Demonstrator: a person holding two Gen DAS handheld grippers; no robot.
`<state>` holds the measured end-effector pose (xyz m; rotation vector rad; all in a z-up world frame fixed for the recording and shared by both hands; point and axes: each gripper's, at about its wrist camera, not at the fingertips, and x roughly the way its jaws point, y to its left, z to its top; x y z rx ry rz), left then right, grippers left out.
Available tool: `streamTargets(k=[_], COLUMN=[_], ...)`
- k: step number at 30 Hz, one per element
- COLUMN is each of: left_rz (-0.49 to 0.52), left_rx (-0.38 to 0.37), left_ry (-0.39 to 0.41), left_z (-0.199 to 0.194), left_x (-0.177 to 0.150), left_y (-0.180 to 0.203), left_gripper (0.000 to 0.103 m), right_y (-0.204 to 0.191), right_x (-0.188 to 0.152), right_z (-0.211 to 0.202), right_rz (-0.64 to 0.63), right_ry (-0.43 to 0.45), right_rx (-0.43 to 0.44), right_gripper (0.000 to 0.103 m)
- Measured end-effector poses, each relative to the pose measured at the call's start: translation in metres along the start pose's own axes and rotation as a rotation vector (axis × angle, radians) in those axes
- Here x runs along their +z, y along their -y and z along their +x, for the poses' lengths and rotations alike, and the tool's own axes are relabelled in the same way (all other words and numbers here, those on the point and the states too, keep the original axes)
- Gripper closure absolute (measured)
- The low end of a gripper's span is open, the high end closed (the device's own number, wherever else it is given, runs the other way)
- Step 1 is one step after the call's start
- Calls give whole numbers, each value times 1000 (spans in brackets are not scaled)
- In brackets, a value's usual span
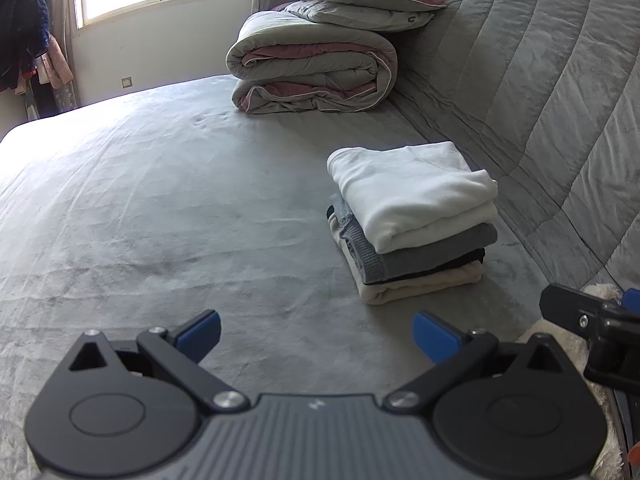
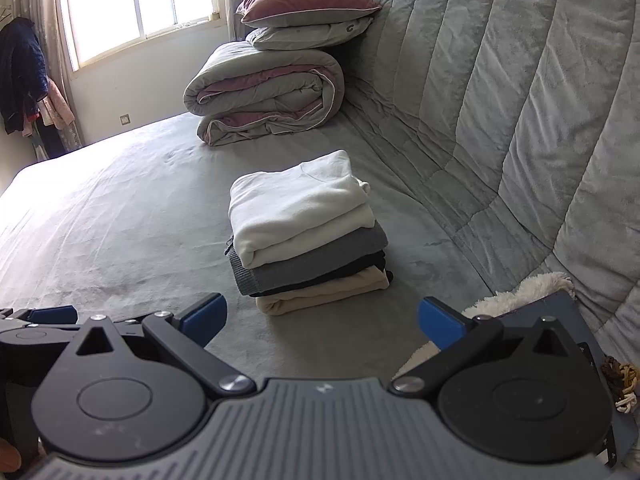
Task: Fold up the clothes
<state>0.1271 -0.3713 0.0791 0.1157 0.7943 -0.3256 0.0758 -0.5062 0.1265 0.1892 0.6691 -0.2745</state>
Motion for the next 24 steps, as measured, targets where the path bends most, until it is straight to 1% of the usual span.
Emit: streamTargets(k=[6,9,14,20,24], left_rz=[9,4,-4,-13,-41], left_rx=[-5,-19,-43,-67,-88], left_ry=[27,46,77,116,140], left_z=[-12,-21,-35,-53,-62], left_x=[-3,-8,-18,-29,-35], left_y=[-4,-9,-18,-29,-39], left_gripper=[1,1,1,0,0], right_y=[3,1,-1,-1,0], right_x=[-1,-3,-13,-26,-31], right_z=[-8,-16,-29,-44,-51], right_rz=[33,30,29,15,21], right_ry=[13,14,22,51,66], right_rx=[21,24,23,54,73], right_gripper=[0,0,0,0,0])
